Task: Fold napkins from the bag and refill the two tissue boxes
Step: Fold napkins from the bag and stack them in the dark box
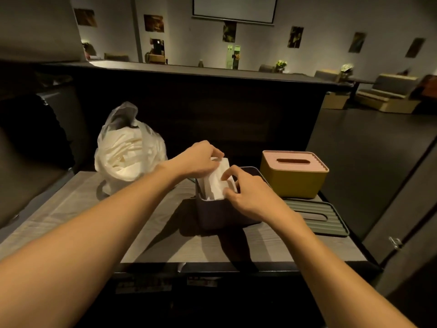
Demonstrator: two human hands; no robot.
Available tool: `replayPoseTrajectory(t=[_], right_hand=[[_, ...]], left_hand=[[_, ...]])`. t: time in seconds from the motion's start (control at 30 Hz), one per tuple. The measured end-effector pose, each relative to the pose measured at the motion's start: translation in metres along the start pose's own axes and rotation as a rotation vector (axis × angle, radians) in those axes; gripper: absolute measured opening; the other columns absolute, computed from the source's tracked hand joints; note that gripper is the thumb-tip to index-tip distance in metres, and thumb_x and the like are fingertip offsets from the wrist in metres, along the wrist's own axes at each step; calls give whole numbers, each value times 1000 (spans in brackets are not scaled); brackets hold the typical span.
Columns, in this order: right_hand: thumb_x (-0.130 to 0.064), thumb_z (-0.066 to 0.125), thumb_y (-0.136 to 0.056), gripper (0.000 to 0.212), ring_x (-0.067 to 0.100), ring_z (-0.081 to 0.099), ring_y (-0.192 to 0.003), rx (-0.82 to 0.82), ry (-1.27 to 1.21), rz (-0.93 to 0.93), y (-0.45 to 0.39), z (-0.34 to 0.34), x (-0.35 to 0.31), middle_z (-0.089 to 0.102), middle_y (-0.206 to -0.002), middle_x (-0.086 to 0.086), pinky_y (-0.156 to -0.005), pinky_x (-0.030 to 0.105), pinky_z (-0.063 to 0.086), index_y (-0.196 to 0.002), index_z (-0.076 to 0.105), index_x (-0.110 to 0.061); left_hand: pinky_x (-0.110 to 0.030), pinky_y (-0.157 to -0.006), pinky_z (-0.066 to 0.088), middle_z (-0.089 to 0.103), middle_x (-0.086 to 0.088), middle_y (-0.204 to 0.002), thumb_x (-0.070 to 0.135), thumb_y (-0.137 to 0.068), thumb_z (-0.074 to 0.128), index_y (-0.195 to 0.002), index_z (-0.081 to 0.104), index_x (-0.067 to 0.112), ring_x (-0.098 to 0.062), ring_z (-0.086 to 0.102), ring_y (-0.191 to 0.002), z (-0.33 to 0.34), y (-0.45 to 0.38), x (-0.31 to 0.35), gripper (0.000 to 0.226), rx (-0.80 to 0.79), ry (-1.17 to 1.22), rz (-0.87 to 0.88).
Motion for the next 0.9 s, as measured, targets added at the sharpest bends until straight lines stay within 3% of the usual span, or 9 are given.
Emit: replayPoseTrajectory(t=[0.13,0.3,0.47,0.57,0.63,0.73,0.8,0.9], right_hand=[[-32,42,-109,29,16,66,-85,-60,-8,12,-5,6,-3,68,-102,2,-89,46,57,-138,48,-33],[-36,28,-112,35,19,61,-96,-115,24,20,-2,6,-5,64,-103,-1,-100,46,43,-140,48,-33],[-40,27,-111,41,25,54,-125,-128,134,18,0,10,1,59,-135,4,-113,50,29,-146,47,-32],[-40,34,-108,40,18,45,-135,12,124,-56,3,1,0,49,-147,-2,-116,47,28,-144,51,-34],[-35,40,-106,35,10,47,-129,86,96,-177,7,-4,-9,53,-141,-7,-114,41,32,-135,60,-32],[-36,40,-107,35,6,57,-105,11,146,-269,15,1,-18,65,-117,-7,-101,36,40,-110,73,-25],[-39,37,-109,44,9,60,-88,-39,179,-260,14,8,-18,66,-98,-5,-91,33,39,-93,73,-20],[-44,34,-109,56,14,62,-71,-27,171,-214,6,12,-15,68,-81,1,-80,30,36,-74,67,-16]], left_hand=[[-31,-103,43,51,-4,-146,24,-106,55,-142,60,21,-21,55,-128,4,3,-4,36,12,-173,16],[-41,-110,40,52,2,-137,32,-102,60,-137,62,31,-19,54,-124,8,12,-3,35,75,-420,92],[-38,-96,54,58,5,-126,28,-96,70,-127,71,25,-17,61,-112,15,17,-12,31,53,-395,113],[-36,-90,56,63,7,-122,24,-97,68,-119,74,23,-16,65,-107,10,20,-7,23,33,-435,207],[-36,-85,57,67,6,-114,22,-99,65,-107,77,23,-16,66,-99,5,20,-2,15,18,-494,256],[-32,-74,54,66,4,-91,22,-101,60,-87,68,24,-15,61,-81,6,17,4,16,-21,-617,247],[-31,-69,50,60,5,-82,25,-101,61,-86,65,22,-15,59,-78,10,14,5,16,-60,-667,205],[-31,-71,52,67,1,-91,30,-98,66,-101,73,20,-17,65,-84,17,7,3,12,-119,-682,127]])
Point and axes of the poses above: each hand's wrist, its own y-axis away from the middle knuckle, its own z-axis out of the palm, x = y × z, the point moved 4 cm from there along -y, towards the middle knuckle
